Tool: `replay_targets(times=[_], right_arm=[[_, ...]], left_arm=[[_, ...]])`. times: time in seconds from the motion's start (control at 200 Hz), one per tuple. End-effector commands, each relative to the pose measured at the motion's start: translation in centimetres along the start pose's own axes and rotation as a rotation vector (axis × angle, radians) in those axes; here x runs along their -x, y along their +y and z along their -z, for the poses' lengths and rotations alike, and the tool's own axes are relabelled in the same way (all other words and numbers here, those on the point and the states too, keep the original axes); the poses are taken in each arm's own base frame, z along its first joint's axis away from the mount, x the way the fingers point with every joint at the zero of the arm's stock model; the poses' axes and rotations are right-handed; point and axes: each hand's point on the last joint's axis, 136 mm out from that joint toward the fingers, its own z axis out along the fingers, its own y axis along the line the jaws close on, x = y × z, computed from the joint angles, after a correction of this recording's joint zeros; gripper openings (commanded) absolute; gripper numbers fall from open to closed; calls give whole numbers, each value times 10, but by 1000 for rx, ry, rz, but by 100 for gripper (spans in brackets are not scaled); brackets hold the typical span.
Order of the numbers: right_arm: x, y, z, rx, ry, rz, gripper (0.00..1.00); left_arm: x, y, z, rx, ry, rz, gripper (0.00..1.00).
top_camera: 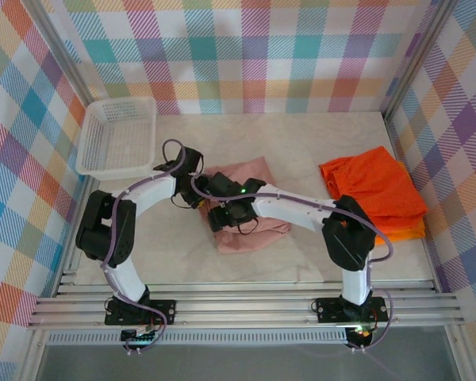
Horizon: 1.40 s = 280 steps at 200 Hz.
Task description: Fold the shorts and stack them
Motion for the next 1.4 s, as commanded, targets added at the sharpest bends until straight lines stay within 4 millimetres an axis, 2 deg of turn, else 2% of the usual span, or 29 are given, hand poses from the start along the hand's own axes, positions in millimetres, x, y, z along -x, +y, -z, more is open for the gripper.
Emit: replay_targets(times=[0.0, 0.145, 0.355, 0.585, 0.65, 0.74, 0.795, 0.98, 1.09, 1.265, 1.395], right_arm=[[7, -6, 2, -61, -18, -57, 67], [7, -2, -9, -60, 3, -71, 63], [15, 8, -9, -33, -10, -82, 60], [2, 8, -24, -39, 51, -99, 59], [-2, 7, -29, -39, 61, -104, 54], [-12, 6, -38, -39, 95, -103, 40], [-20, 8, -43, -20, 121, -97, 37], [-61, 16, -61, 96, 213, -139, 38], [-77, 16, -65, 140, 243, -171, 40], [-78, 34, -62, 253, 250, -183, 42], [-68, 48, -43, 341, 214, -154, 47]], left_arm=[[5, -8, -4, -23, 17, 10, 58], [6, -5, -15, -10, 26, 21, 50], [1, 7, -28, 16, 53, 36, 40], [-5, 15, -36, 25, 68, 54, 27], [-6, 16, -38, 27, 72, 53, 25], [-5, 16, -38, 29, 69, 52, 22], [-3, 17, -37, 34, 63, 53, 20], [6, 22, -42, 56, 51, 66, 15], [9, 28, -49, 69, 52, 74, 14], [10, 33, -56, 82, 61, 84, 13], [15, 30, -50, 71, 42, 77, 16]])
